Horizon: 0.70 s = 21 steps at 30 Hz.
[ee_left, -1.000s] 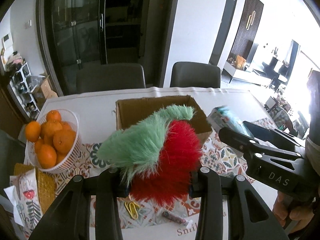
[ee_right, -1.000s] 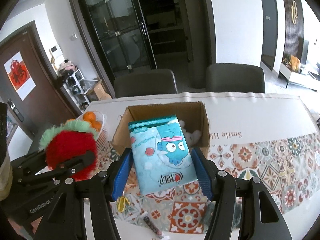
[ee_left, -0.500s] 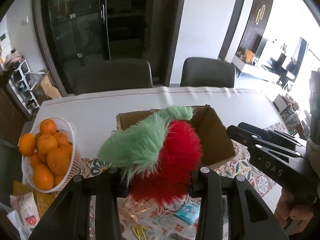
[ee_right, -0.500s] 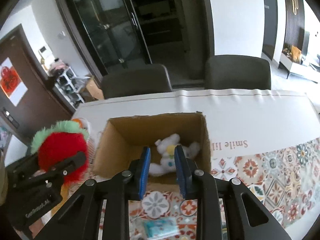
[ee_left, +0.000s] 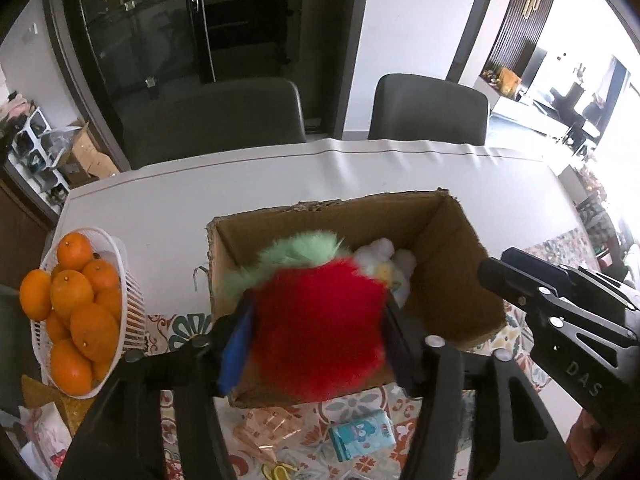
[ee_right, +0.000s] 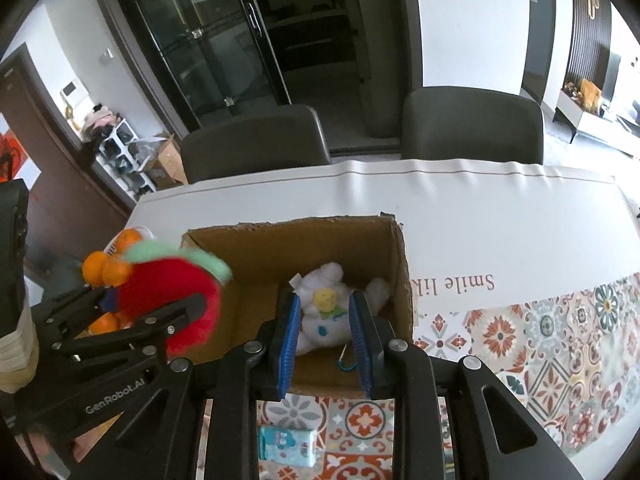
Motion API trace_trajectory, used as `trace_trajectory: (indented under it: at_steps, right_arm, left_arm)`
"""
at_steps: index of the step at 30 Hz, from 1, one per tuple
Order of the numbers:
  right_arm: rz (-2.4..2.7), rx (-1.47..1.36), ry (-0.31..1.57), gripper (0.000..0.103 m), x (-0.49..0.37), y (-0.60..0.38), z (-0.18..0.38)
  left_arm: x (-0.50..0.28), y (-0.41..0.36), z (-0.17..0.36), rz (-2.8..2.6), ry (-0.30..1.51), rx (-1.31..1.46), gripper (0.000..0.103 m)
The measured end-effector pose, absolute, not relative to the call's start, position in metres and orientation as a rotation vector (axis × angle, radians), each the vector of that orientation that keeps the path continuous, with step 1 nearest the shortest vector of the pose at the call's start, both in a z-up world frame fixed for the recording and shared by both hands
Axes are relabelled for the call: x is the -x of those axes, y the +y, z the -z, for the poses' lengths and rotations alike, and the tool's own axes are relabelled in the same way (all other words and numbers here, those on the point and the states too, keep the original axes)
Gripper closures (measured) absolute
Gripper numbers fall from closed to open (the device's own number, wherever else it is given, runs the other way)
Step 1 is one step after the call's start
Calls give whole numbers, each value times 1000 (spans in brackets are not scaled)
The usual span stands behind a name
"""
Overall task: Organize soft objects
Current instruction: 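Release the strawberry plush into the box with the left gripper while the right drops the tissue pack, then move both tools back over the table toward the yellow scissors and tissue pack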
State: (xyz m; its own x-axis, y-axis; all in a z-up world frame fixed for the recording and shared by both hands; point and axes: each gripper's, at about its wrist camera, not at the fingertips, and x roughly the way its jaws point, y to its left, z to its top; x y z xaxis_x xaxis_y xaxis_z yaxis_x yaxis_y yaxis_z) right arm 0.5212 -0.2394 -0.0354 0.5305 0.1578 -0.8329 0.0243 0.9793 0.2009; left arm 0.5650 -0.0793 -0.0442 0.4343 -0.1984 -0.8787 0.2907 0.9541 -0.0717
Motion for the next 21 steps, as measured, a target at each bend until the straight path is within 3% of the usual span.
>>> trace_trajectory:
  at_steps: [6, 14, 21]
  right_arm:
    - [-67, -202, 1021, 72, -518, -240, 41]
    - [-80, -184, 1018, 50, -497, -227, 41]
    - [-93, -166, 991, 38, -473, -208, 36]
  left_arm:
    - [-556, -73, 42, 267, 1052, -124, 38]
    - [-526, -51, 30, 186, 981, -192, 36]
    - [-497, -28, 26, 148, 975, -174, 33]
